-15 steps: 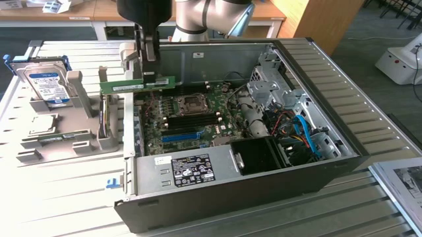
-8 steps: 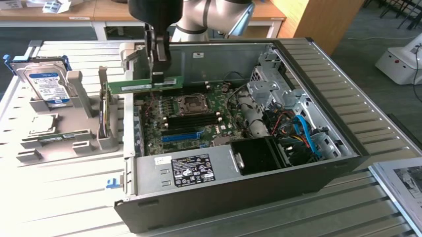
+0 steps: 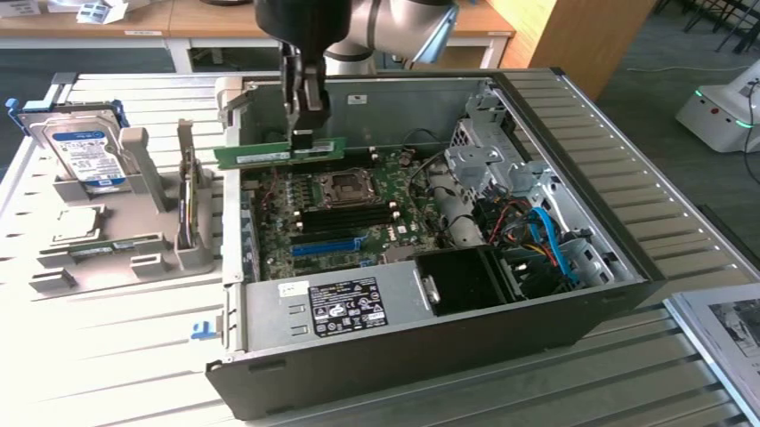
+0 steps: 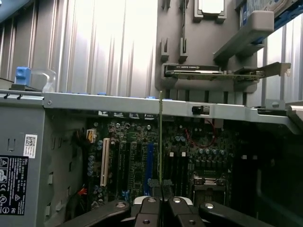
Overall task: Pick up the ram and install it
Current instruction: 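Pick up the ram and move it above insertion slot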
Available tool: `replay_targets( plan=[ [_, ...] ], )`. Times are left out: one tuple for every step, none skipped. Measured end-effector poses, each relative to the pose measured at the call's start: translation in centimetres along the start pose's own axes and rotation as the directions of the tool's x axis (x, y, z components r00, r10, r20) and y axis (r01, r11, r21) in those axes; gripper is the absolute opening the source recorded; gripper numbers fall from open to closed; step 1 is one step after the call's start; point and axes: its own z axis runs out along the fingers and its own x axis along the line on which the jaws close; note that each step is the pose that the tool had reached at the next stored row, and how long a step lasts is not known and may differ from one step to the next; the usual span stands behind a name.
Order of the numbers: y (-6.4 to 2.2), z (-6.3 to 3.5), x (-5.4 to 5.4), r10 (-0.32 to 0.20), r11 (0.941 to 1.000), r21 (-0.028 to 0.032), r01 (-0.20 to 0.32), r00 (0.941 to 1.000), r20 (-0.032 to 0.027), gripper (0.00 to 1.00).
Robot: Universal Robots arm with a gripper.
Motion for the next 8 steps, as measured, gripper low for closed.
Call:
replay_targets(
  plan=[
    [-0.24, -0.01, 0.0, 0.000, 1.0000, -0.0002, 0.000, 1.0000, 0.0000, 0.12],
    [-0.46, -0.03, 0.1, 0.000, 1.0000, -0.0005, 0.000, 1.0000, 0.0000, 0.12],
    [-0.68, -0.04, 0.1, 0.000, 1.0000, -0.0008, 0.000, 1.0000, -0.0001, 0.12],
    [-0.91, -0.05, 0.1, 0.000, 1.0000, -0.0011, 0.000, 1.0000, 0.0000, 0.12],
    [-1.14, -0.07, 0.2, 0.000, 1.0000, -0.0015, 0.000, 1.0000, 0.0000, 0.12],
    [-1.37, -0.08, 0.2, 0.000, 1.0000, -0.0018, 0.000, 1.0000, 0.0000, 0.12],
    [-1.60, -0.10, 0.2, 0.000, 1.0000, -0.0021, 0.000, 1.0000, 0.0000, 0.12],
    [-1.83, -0.10, 0.3, 0.000, 1.0000, -0.0025, 0.000, 1.0000, 0.0001, 0.12]
  ],
)
